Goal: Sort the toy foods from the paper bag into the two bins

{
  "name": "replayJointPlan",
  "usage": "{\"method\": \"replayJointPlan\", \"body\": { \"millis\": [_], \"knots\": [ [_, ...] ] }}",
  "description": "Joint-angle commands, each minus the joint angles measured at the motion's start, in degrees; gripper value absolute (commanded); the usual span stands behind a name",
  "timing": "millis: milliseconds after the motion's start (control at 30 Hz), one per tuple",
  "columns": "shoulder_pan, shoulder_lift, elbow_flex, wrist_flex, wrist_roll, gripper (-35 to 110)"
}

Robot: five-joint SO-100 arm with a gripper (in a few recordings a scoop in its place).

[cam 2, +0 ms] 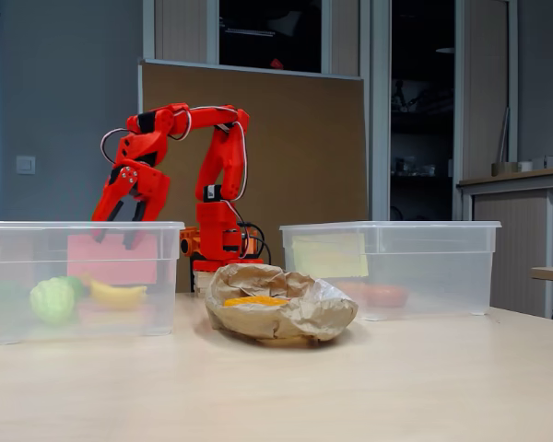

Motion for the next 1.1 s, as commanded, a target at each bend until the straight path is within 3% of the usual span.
{"method": "replayJointPlan", "body": {
  "millis": [0, 333, 533, 833, 1067],
  "knots": [
    [-3.2, 5.5, -2.2, 2.1, -1.0, 16],
    [-19.3, 8.4, -18.1, 7.0, -6.2, 16],
    [-28.1, 3.5, -17.8, 4.7, 6.8, 0],
    [-42.3, -2.7, -16.2, 5.1, 30.2, 3],
    [-50.9, -6.2, -13.9, 1.3, 27.9, 0]
  ]
}}
